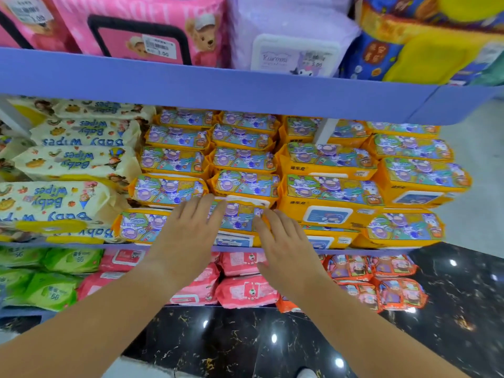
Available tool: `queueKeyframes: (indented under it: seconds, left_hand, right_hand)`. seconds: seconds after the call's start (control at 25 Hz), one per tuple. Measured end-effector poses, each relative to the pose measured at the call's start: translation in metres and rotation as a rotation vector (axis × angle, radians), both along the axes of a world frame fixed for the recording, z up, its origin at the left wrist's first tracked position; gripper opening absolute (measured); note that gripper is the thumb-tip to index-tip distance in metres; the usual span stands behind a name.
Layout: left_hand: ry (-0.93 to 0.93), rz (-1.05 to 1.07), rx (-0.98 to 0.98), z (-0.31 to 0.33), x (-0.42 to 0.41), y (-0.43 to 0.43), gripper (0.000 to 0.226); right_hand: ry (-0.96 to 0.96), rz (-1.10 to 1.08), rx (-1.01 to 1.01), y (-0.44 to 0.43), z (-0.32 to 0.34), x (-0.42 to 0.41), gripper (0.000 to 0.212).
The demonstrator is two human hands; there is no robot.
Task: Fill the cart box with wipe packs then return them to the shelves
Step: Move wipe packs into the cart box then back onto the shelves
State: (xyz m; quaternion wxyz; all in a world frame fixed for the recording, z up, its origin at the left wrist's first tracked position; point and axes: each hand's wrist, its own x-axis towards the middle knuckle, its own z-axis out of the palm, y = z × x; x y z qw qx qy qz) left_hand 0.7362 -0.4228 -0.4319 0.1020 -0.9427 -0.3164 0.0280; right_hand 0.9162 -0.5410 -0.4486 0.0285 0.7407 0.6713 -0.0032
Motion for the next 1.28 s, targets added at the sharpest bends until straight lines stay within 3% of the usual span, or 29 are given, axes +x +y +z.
queueKeyframes:
  seconds: [0.12, 0.24, 0.32, 0.44, 0.56, 0.8, 0.96, 1.16, 1.28]
  left_hand:
    - [-0.02, -0.006, -0.065, 0.035, -0.041, -0.016, 0.109]
    - [0.026, 0.015, -0.224, 0.09, -0.085, -0.034, 0.115]
    - [0.034, 0.058, -0.335, 0.123, -0.123, -0.048, 0.113]
    - [-0.097, 0.155, -0.459, 0.161, -0.203, -0.07, 0.114]
    - [-0.128, 0.309, -0.498, 0.188, -0.318, -0.095, 0.112]
    - [-0.218, 0.71, -0.441, 0.22, -0.568, -0.166, 0.11]
    - [-0.218, 0.906, -0.486, 0.225, -0.689, -0.185, 0.106]
    - [-0.282, 0.974, -0.605, 0.181, -0.795, -0.126, 0.093]
    - [-0.363, 1.044, -0.752, 0.118, -0.844, -0.056, 0.08]
  right_hand:
    - [0.024, -0.006, -0.09, -0.026, 0.053, -0.011, 0.093]
    - [0.177, -0.064, -0.206, -0.057, 0.125, -0.043, 0.087]
    - [0.245, -0.112, -0.156, -0.078, 0.16, -0.076, 0.081]
    - [0.338, -0.126, -0.127, -0.104, 0.2, -0.143, 0.081]
    - [0.36, -0.008, -0.054, -0.104, 0.217, -0.236, 0.083]
    - [0.397, 0.276, -0.086, -0.089, 0.234, -0.448, 0.082]
    - [0.38, 0.376, -0.163, -0.077, 0.234, -0.557, 0.086]
    - [0.32, 0.394, -0.26, -0.016, 0.193, -0.67, 0.076]
    - [0.358, 0.266, -0.338, 0.041, 0.142, -0.735, 0.081]
